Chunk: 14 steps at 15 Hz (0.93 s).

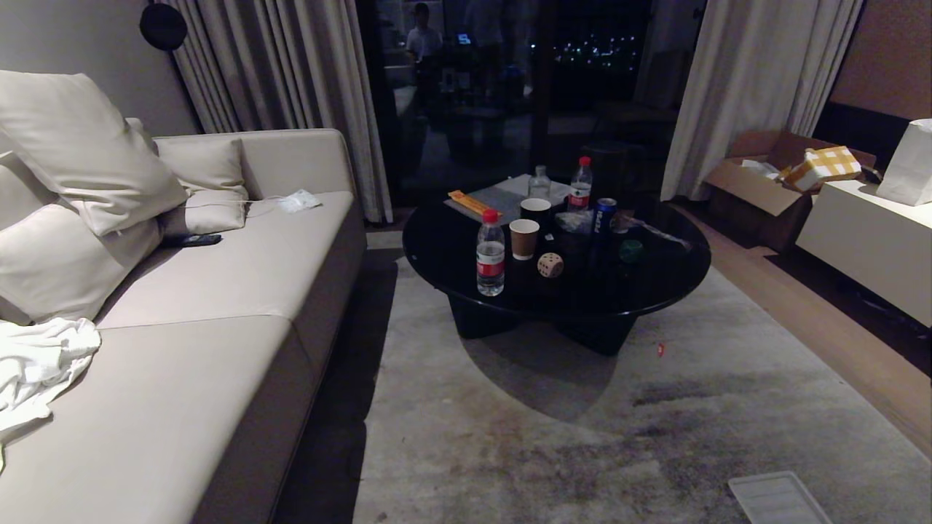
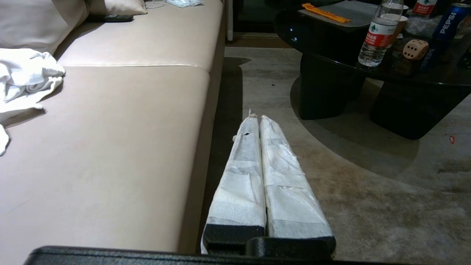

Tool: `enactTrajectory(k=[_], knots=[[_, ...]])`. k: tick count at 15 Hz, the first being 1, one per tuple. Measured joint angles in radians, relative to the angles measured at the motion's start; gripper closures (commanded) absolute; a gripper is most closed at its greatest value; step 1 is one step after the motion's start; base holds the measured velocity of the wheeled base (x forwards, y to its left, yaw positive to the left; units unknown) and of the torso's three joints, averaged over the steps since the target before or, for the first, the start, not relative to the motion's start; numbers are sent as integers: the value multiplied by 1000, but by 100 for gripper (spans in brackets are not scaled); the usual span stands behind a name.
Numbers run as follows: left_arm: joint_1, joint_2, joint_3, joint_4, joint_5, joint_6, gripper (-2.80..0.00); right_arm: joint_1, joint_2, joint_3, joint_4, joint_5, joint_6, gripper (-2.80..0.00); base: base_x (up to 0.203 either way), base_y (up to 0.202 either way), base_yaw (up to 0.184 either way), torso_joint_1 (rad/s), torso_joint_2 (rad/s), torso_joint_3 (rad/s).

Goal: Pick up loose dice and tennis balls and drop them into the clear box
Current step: Put the toys in the box

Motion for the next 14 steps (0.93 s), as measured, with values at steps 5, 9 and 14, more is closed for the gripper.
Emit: enactTrajectory(k=[5,9,14], knots=[[1,0,0,0,0,2,0,0,0,0,0,0,0,0,1,0,-17,0,1,1],[0,0,0,0,0,3,0,0,0,0,0,0,0,0,4,9,-159,-1,2,3],[0,0,0,1,0,3,0,0,0,0,0,0,0,0,0,11,-163,3,2,2]])
